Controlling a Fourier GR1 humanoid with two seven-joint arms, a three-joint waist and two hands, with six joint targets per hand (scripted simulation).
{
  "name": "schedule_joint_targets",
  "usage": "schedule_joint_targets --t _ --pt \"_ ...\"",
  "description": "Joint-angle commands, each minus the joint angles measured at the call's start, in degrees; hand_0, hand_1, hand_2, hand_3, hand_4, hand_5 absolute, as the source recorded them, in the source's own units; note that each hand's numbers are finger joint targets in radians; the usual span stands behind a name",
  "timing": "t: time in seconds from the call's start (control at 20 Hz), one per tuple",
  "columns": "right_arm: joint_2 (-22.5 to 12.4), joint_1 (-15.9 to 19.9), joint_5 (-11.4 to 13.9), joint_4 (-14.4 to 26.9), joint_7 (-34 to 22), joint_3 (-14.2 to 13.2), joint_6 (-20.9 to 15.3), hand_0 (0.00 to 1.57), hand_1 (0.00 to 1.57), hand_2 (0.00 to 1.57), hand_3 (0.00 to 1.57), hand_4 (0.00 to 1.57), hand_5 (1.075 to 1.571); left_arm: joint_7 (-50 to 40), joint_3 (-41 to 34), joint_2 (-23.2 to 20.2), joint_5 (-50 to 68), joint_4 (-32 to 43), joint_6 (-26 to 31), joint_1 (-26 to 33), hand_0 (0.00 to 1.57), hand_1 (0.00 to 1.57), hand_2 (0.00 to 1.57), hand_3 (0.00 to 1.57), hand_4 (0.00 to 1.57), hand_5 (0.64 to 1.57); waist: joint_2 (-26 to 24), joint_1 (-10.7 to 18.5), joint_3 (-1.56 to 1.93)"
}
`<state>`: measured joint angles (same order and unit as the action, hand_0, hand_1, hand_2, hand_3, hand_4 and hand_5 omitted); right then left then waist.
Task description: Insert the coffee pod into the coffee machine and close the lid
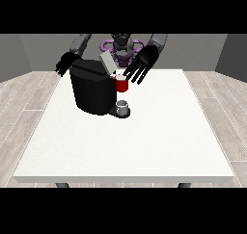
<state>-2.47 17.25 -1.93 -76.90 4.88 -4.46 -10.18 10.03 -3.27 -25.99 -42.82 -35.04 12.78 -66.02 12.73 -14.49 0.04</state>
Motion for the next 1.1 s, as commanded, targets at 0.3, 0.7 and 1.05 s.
schedule_joint_targets --t 0.3,0.7,1.05 --pt "-0.9 -3.4 -1.8 0.9 0.6 -1.2 1.7 0.0 0.0 0.0 0.0 0.43 1.571 0.5 -0.6 0.7 0.4 -2.0 1.6 3.2 0.0 0.0 0.0 0.0 0.0 1.571 -5.4 3.0 -0.02" --pt "0.2 -10.0 -2.2 -1.2 1.7 -0.7 2.1 0.0 0.0 0.0 0.0 0.49 1.571 1.5 -11.9 10.8 14.0 -2.0 -2.4 12.2 0.0 0.0 0.0 0.0 0.08 1.571 -14.2 6.5 -0.12" --pt "-4.8 -10.5 -3.8 -3.7 -2.0 -0.6 8.0 0.0 0.0 0.0 0.0 0.37 1.571 4.1 -15.0 18.3 20.7 -2.4 -1.2 22.6 0.0 0.0 0.0 0.0 0.0 1.571 -23.2 12.8 -0.06"
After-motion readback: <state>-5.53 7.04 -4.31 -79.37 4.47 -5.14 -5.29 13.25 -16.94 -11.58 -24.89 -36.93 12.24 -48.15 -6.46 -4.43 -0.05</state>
